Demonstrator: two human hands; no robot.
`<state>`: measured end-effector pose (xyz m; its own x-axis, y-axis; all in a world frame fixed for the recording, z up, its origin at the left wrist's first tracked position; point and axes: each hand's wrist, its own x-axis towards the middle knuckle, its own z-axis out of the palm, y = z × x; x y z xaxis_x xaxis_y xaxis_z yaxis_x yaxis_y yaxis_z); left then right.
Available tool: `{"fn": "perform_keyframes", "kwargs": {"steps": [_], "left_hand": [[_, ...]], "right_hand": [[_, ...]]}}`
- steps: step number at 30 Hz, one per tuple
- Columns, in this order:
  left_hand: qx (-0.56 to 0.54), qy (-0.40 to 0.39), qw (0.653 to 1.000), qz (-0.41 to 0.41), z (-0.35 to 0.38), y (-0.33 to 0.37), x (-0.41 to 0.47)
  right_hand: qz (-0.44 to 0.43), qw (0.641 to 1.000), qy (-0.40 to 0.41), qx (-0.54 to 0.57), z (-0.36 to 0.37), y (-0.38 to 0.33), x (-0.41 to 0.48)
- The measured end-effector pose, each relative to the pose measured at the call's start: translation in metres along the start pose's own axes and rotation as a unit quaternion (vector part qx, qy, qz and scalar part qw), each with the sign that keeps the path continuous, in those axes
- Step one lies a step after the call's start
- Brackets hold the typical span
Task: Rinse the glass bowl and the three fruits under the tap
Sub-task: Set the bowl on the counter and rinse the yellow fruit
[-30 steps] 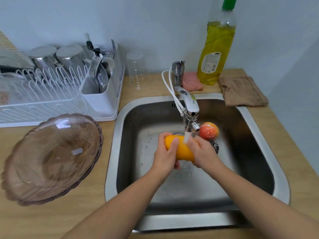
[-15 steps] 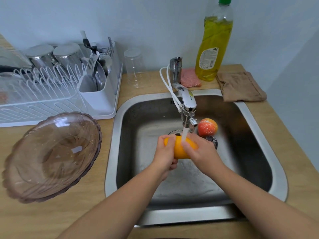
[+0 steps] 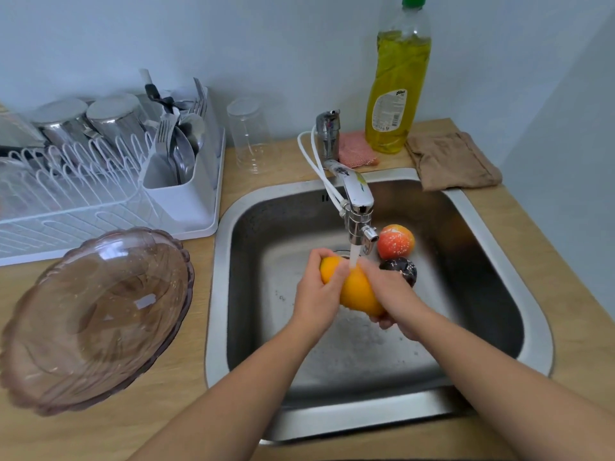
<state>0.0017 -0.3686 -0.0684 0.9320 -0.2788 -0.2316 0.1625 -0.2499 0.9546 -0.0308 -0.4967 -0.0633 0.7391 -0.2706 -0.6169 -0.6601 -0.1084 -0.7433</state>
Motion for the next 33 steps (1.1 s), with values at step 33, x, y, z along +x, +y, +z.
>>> {"fn": "perform_keyframes", "kwargs": {"steps": [33], "left_hand": [[0.027,-0.073,0.996,0.052,-0.013,0.005,-0.002]], "right_hand": [[0.034,0.990,-0.030,0.133,-0.001,0.002,-0.014]]}}
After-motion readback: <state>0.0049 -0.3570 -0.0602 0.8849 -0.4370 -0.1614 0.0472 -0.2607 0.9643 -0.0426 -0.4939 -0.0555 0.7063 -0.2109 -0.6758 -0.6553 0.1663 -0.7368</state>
